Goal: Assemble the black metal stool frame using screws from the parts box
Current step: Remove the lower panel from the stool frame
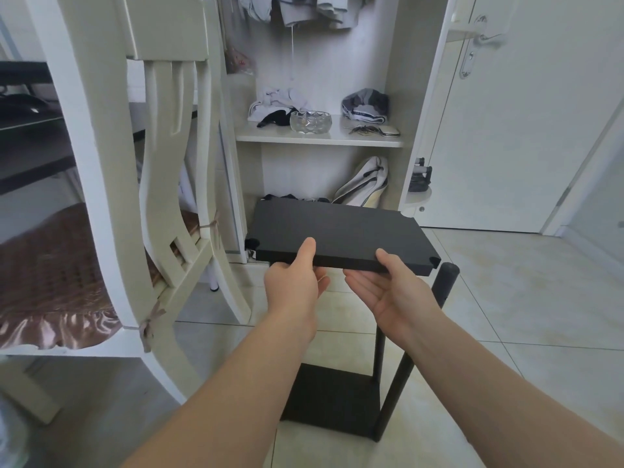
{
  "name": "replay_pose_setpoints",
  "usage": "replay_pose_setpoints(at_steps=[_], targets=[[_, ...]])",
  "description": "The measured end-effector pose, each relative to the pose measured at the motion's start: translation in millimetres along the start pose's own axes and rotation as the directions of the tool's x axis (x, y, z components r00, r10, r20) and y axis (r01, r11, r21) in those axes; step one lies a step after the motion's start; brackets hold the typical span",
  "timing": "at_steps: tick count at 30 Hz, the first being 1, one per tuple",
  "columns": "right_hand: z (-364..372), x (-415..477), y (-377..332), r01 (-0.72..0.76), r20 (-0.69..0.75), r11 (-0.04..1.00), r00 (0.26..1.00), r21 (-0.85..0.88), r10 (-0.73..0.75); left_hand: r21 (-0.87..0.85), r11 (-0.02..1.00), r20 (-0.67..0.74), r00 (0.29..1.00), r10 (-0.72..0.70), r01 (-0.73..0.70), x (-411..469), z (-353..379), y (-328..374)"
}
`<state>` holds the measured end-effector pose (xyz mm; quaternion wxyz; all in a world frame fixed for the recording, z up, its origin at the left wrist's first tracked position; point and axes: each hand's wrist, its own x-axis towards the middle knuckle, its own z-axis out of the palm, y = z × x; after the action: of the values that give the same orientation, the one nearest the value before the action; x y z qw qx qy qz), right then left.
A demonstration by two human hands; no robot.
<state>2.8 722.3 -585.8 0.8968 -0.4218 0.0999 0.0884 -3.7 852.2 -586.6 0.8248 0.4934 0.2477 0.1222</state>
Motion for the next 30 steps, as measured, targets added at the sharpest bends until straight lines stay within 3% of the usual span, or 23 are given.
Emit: replay_pose_setpoints(at_steps=[7,17,30], targets=[[9,-11,3,0.017,0.080,1.000,0.997,0.004,-0.017,-0.073,0.997,0.120,0.993,0.010,-0.001,-14,-6,8],[9,-35,5,-0.118,0.070,0.990,0.991,0.075,0.113,0.005,0.988,0.085,0.985,0.152,-0.153,-26,-11,8],[-9,-23,-7,-0.138,-0.013,0.987,0.990,0.087,0.139,0.006,0.995,0.132,0.987,0.094,-0.095,-20,13,-7]])
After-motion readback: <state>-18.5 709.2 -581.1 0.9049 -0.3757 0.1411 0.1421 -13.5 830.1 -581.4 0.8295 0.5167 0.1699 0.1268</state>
